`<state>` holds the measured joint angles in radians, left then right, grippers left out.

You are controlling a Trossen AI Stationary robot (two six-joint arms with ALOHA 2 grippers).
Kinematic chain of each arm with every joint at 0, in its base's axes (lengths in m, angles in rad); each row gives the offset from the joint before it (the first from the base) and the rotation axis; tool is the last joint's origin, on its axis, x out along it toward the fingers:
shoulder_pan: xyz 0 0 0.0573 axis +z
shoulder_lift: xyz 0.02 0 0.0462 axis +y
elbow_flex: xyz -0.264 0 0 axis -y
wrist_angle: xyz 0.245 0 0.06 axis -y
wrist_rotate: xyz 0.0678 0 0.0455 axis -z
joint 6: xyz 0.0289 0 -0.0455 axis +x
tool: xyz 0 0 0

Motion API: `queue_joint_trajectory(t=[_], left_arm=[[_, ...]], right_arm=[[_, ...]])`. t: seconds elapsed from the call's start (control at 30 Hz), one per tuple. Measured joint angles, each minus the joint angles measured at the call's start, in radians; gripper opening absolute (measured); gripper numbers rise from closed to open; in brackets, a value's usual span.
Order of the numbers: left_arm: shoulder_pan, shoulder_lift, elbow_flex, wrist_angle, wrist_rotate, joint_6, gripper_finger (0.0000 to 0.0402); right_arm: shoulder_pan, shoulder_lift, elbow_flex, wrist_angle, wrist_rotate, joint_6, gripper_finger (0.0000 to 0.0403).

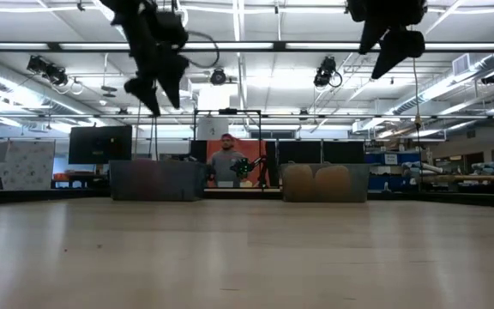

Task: Sort produce into baskets
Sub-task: Put the red bell pepper into the left black bin

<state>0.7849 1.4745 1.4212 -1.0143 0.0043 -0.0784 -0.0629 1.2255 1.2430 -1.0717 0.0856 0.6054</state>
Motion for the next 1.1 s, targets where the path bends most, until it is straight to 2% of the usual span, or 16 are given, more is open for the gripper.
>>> queue_joint_trajectory(t=[0.23, 0.4, 0.6, 0.87, 1.1], left_arm=[[-0.295, -0.087, 0.0, -0.003, -0.039, -0.222, 0.0391], [-0.539, -0.079, 0.0, 0.04, -0.154, -0.375, 0.0391], [-0.75, -0.048, 0.0, 0.127, -0.25, -0.501, 0.0391], [-0.873, 0.019, 0.0, 0.265, -0.273, -0.439, 0.0391], [-0.892, 0.083, -0.001, 0.333, -0.204, -0.318, 0.0391]], right_arm=[[0.003, 0.0, 0.0, -0.035, -0.158, -0.19, 0.035], [0.059, 0.0, -0.003, -0.114, -0.158, -0.268, 0.035], [0.191, -0.002, -0.079, -0.139, -0.192, -0.255, 0.035], [0.443, -0.002, -0.213, -0.07, -0.176, -0.07, 0.035], [0.613, 0.0, -0.256, 0.111, -0.149, 0.214, 0.0349]])
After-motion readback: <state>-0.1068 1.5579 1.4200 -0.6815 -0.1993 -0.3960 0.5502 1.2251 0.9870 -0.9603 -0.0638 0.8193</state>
